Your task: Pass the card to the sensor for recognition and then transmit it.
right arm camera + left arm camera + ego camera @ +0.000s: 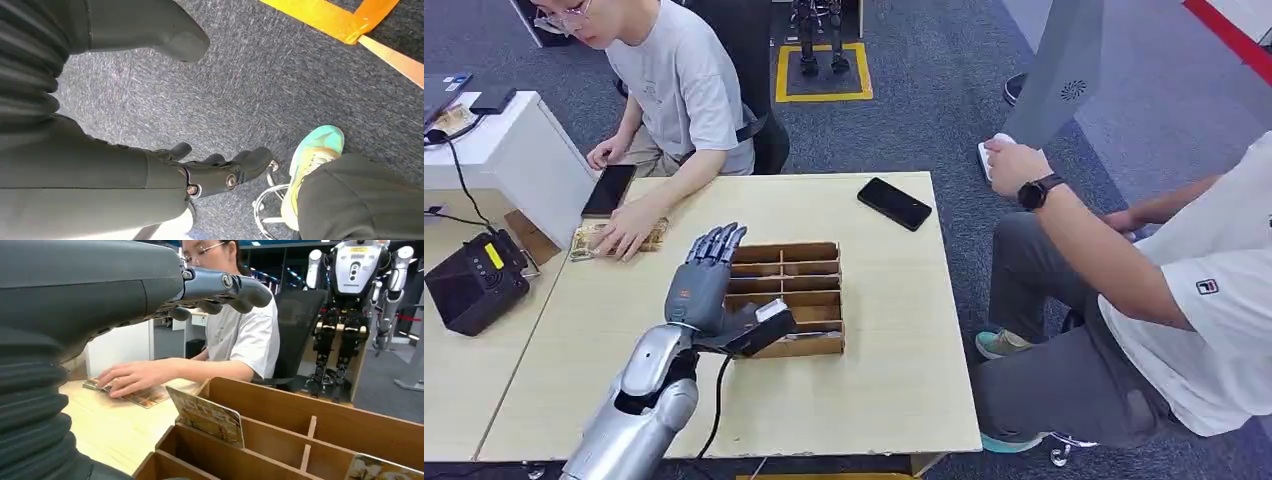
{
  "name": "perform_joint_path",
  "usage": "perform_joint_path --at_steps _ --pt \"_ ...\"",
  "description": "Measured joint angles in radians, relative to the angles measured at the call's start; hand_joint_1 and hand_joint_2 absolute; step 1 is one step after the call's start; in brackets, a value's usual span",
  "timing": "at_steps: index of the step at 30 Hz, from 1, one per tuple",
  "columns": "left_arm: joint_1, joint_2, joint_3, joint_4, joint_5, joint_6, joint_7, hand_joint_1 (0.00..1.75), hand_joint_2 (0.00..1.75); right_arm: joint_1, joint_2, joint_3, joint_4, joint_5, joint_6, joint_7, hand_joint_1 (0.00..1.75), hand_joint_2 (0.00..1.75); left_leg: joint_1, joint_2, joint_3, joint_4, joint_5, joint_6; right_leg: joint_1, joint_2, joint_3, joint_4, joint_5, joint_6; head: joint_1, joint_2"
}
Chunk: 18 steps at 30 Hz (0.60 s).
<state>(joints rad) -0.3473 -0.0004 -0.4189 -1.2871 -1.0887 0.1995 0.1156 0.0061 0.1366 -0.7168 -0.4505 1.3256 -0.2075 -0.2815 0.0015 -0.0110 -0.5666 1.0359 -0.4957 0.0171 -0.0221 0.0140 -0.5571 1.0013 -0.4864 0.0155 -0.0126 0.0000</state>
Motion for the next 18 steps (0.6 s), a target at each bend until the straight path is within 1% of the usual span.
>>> perform_joint_path --at_steps 10,12,18 --pt "0.000 0.000 -0.001 0.001 0.000 0.007 -0.002 0.00 1.75 0.000 -0.006 0.018 0.010 -0.010 -0.004 -0.002 0.00 1.75 0.000 0.000 0.000 0.000 0.000 0.000 0.000 0.000 0.000 0.000 0.000 0.000 0.000 0.000" --pt "0.000 -0.001 -0.001 0.001 -0.005 0.002 0.009 0.00 1.75 -0.001 -0.006 0.023 0.010 -0.011 -0.005 0.002 0.00 1.75 0.000 0.000 0.000 0.000 0.000 0.000 0.000 0.000 0.000 0.000 0.000 0.000 0.000 0.000" --pt "0.000 0.000 -0.001 0.006 -0.012 0.010 0.010 0.00 1.75 -0.002 -0.008 0.034 0.014 -0.021 -0.007 0.003 0.00 1.75 0.000 0.000 0.000 0.000 0.000 0.000 0.000 0.000 0.000 0.000 0.000 0.000 0.000 0.000"
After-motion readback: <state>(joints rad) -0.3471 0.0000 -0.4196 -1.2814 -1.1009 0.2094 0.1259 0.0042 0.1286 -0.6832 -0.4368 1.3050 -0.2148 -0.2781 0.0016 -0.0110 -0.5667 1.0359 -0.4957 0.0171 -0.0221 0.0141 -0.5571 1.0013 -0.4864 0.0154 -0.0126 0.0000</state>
